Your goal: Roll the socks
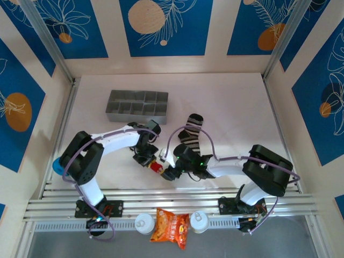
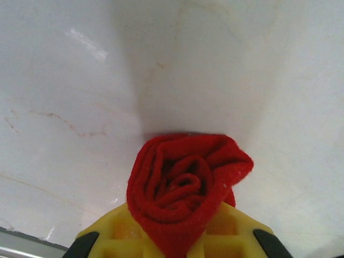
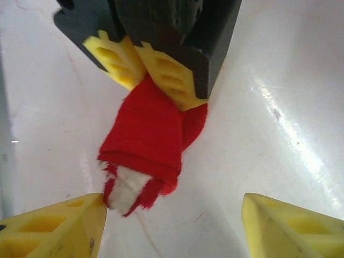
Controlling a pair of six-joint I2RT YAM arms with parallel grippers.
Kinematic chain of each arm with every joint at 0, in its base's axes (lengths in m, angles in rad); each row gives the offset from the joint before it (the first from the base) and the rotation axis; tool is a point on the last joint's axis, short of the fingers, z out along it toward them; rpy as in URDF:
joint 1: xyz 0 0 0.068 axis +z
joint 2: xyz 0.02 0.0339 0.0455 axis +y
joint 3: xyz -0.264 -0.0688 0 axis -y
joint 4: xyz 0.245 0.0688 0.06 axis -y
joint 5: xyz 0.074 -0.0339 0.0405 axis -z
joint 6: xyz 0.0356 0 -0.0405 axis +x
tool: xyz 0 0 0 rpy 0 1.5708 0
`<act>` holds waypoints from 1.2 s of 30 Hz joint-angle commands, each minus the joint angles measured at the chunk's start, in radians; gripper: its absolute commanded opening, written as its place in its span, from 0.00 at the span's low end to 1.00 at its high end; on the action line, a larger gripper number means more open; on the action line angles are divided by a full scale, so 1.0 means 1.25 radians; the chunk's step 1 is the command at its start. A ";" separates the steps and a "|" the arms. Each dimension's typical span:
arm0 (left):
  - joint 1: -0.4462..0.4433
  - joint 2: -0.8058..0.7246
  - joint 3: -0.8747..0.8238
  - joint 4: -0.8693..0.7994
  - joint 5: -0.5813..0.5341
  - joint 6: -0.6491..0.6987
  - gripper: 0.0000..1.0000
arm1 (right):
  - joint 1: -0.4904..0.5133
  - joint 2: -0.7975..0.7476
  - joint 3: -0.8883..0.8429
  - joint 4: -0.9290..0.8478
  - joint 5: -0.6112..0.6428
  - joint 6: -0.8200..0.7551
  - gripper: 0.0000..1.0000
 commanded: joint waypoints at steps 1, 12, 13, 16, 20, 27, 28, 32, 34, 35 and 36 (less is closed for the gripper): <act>0.013 0.058 -0.008 -0.098 -0.028 0.023 0.00 | 0.039 0.027 0.033 0.042 0.121 -0.043 0.67; 0.034 0.127 0.030 -0.082 -0.013 0.083 0.00 | 0.115 0.056 0.054 0.047 0.221 -0.065 0.68; 0.035 0.133 0.035 -0.082 -0.011 0.088 0.00 | 0.118 0.068 0.063 0.042 0.241 -0.072 0.68; 0.034 0.147 0.044 -0.082 0.001 0.101 0.00 | 0.127 0.101 0.084 0.041 0.278 -0.101 0.68; 0.034 0.152 0.045 -0.079 0.003 0.106 0.00 | 0.133 0.135 0.109 0.049 0.299 -0.127 0.65; 0.037 0.148 0.041 -0.064 0.019 0.112 0.00 | 0.143 0.198 0.154 0.012 0.326 -0.126 0.41; 0.038 0.144 0.040 -0.060 0.021 0.112 0.00 | 0.144 0.205 0.159 0.001 0.330 -0.124 0.32; 0.048 0.116 0.035 -0.031 0.041 0.117 0.03 | 0.145 0.215 0.174 -0.040 0.355 -0.115 0.07; 0.061 0.098 0.027 -0.009 0.060 0.123 0.12 | 0.144 0.208 0.176 -0.058 0.360 -0.116 0.01; 0.073 0.084 0.023 0.007 0.070 0.129 0.19 | 0.142 0.201 0.180 -0.069 0.365 -0.113 0.00; 0.084 0.068 0.024 0.015 0.071 0.133 0.26 | 0.139 0.191 0.181 -0.085 0.361 -0.108 0.00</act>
